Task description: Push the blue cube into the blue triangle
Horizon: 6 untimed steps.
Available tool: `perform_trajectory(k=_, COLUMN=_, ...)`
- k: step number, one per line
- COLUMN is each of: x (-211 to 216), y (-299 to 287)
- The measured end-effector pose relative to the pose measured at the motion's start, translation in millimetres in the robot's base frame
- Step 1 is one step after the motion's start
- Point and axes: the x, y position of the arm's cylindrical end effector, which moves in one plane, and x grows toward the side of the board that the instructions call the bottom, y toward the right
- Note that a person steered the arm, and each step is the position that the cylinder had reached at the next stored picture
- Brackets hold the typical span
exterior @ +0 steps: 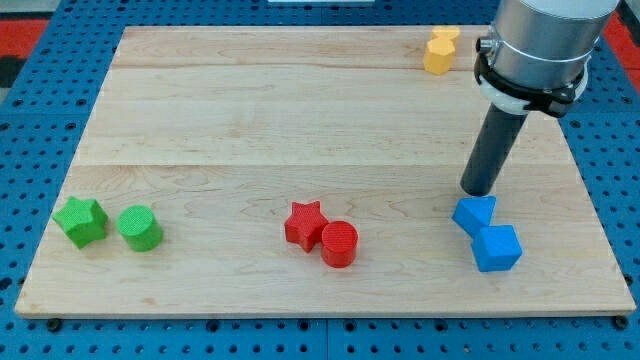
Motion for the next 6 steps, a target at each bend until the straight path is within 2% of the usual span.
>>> perform_trajectory(k=1, x=-34.2, y=20.3)
perform_trajectory(k=2, x=-49.3, y=39.7)
perform_trajectory(k=3, x=14.6, y=90.8)
perform_trajectory(k=4, x=99.8, y=113.5)
perform_trajectory(k=5, x=120.1, y=22.9)
perform_trajectory(k=6, x=94.1, y=-24.1)
